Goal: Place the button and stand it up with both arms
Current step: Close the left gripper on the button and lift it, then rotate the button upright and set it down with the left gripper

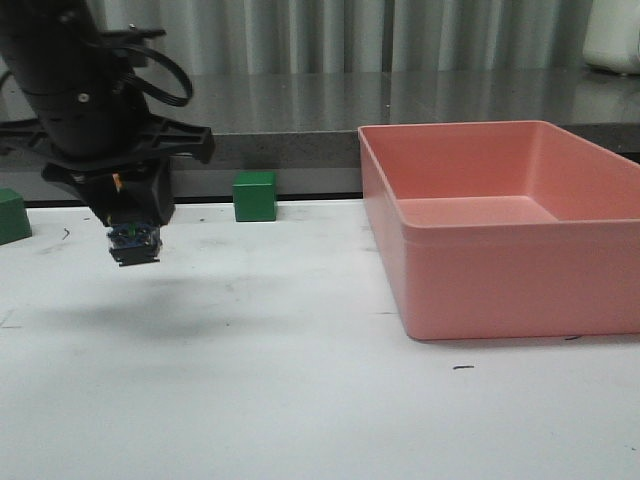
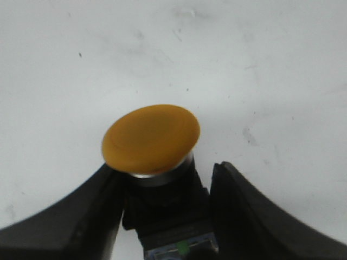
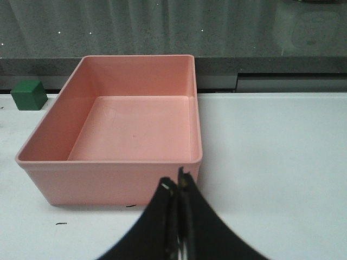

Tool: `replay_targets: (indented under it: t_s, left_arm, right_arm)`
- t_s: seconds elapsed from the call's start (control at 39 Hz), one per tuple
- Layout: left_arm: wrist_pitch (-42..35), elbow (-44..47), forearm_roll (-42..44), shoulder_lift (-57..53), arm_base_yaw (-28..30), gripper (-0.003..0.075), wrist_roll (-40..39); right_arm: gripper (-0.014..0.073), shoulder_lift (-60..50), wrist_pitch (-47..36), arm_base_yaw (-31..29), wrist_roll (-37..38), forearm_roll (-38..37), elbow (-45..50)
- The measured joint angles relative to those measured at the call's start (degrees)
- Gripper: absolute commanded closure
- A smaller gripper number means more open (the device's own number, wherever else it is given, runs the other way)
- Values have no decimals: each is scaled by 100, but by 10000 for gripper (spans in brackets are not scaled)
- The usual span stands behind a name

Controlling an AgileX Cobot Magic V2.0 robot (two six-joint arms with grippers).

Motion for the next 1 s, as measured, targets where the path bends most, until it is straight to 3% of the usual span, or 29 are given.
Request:
replay_targets:
  t_s: [0.28,0.54,0.72,1.0]
  left_arm:
    - [-2963,1847,1112,-865,67,552,-60]
    - [-4746,2706,1386,-854,429,552,156]
    - [-5789,3083,1369,-671,744,552,958]
    - [-7012,3347,332,143,826,551,2221]
  right_arm:
    - [664,0,-13,0,0,0,0]
    - [664,0,-13,0,0,0,0]
    - [664,0,-18,0,0,0,0]
    - [664,0,-26,0,0,0,0]
